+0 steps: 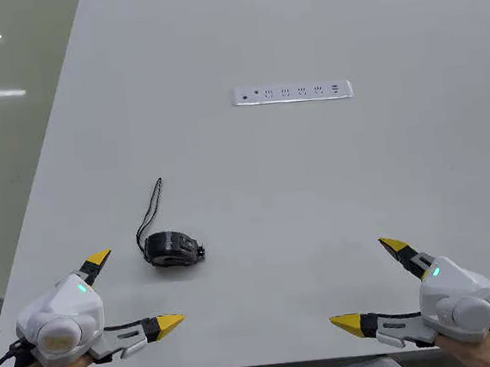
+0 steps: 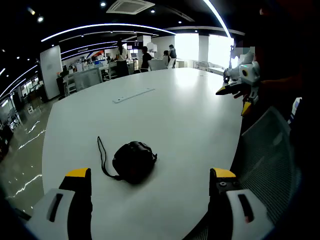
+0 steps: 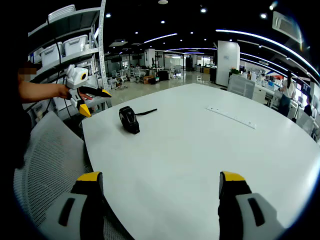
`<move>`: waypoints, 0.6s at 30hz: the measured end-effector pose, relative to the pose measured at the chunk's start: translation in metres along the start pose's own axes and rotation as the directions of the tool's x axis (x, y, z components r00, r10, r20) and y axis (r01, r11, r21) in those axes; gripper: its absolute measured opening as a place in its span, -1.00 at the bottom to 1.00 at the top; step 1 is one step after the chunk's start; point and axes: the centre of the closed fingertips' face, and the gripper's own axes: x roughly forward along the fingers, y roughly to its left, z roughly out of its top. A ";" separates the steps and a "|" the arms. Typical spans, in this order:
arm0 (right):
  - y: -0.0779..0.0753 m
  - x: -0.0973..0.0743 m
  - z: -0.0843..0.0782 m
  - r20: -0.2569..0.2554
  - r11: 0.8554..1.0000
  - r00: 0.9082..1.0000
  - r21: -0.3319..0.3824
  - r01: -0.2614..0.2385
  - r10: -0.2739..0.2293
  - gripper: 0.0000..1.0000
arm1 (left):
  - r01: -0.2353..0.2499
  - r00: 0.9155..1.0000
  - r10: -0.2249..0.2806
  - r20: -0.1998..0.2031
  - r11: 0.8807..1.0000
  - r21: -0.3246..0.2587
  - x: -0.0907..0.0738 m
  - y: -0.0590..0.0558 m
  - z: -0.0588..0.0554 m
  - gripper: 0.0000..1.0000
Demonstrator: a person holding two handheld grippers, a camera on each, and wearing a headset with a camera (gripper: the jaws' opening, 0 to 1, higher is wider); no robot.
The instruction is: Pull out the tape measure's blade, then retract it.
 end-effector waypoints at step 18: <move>0.003 -0.001 -0.001 -0.007 1.000 1.000 -0.009 -0.019 0.019 0.94 | 0.001 1.000 -0.001 -0.018 1.000 0.016 -0.002 0.001 -0.002 0.92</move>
